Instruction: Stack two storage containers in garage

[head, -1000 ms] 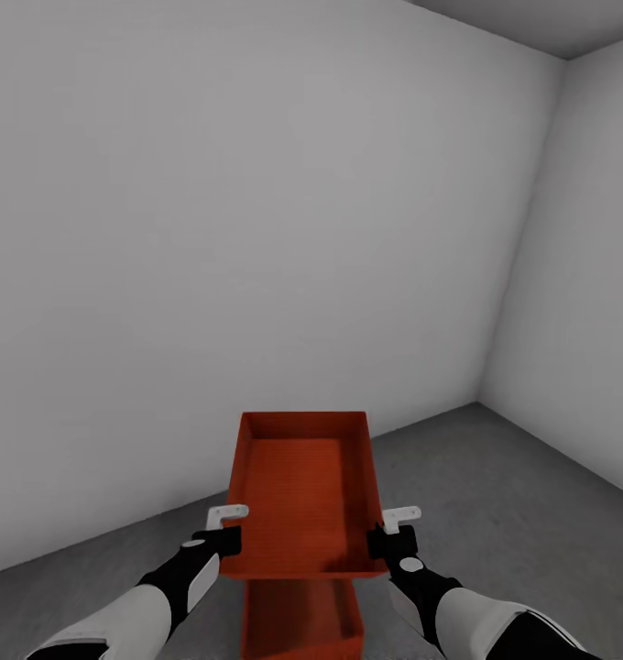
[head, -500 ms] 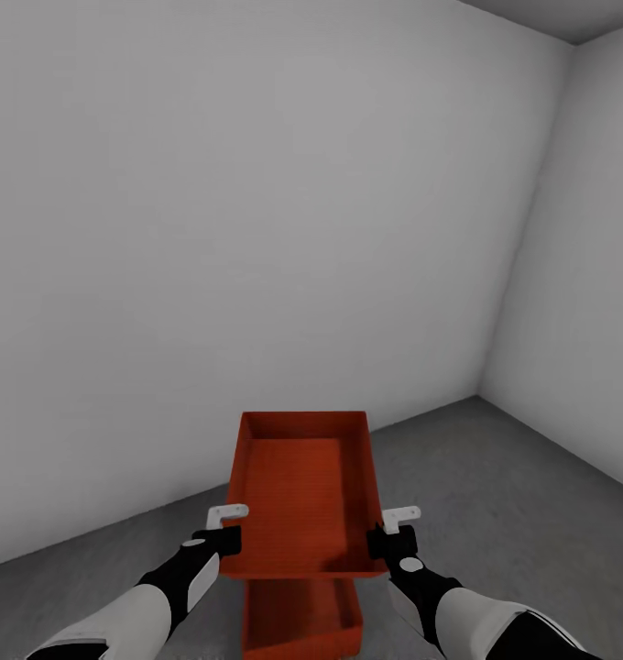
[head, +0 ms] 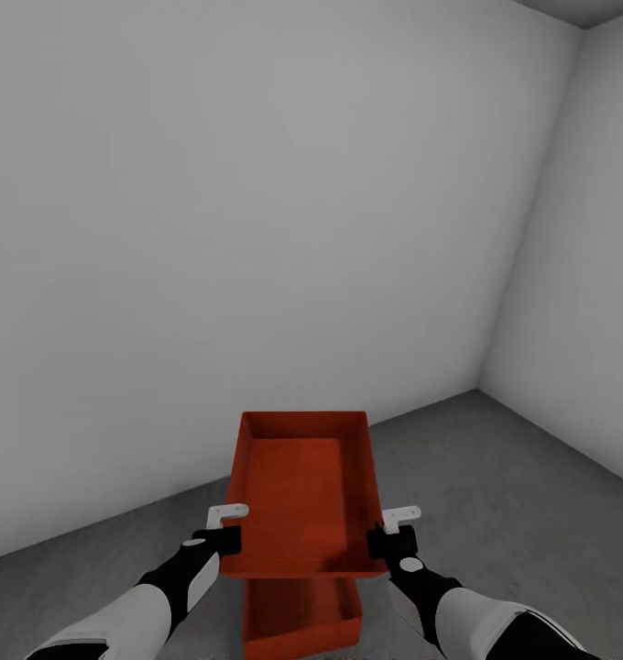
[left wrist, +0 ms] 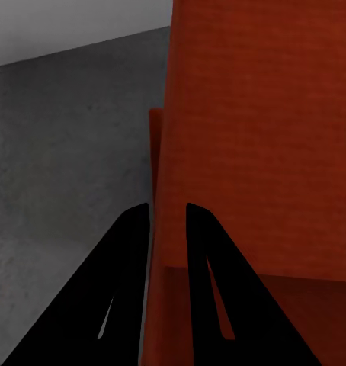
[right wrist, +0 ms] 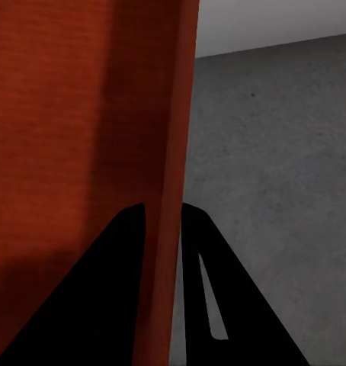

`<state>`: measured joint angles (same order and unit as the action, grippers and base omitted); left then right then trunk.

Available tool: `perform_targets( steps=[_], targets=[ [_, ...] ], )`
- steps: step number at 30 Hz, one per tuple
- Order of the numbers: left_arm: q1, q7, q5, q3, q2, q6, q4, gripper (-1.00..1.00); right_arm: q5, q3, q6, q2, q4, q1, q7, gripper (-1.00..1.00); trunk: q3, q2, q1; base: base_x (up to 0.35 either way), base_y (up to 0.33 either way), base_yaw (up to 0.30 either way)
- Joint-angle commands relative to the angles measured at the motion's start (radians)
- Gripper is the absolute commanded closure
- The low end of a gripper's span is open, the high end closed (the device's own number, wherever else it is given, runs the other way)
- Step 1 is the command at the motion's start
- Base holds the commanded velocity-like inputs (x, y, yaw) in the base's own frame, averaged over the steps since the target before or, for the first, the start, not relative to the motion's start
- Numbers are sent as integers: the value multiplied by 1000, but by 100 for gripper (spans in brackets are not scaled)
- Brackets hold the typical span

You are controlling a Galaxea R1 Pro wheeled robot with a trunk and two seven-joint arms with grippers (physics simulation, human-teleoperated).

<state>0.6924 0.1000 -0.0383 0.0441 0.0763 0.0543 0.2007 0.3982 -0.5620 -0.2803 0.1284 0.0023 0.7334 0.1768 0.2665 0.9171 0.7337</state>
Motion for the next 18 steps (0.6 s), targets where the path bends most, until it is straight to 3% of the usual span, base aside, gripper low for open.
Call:
perform_targets(
  steps=[1,18],
  targets=[
    [1,18,-31,63,0,-74,11,100,-10,31,3,0,-1,0,-6,100,3,1,0,0,0,0],
    [1,18,-31,64,0,-74,11,100,-10,31,3,0,-1,0,-6,100,30,1,0,0,0,0]
  ],
)
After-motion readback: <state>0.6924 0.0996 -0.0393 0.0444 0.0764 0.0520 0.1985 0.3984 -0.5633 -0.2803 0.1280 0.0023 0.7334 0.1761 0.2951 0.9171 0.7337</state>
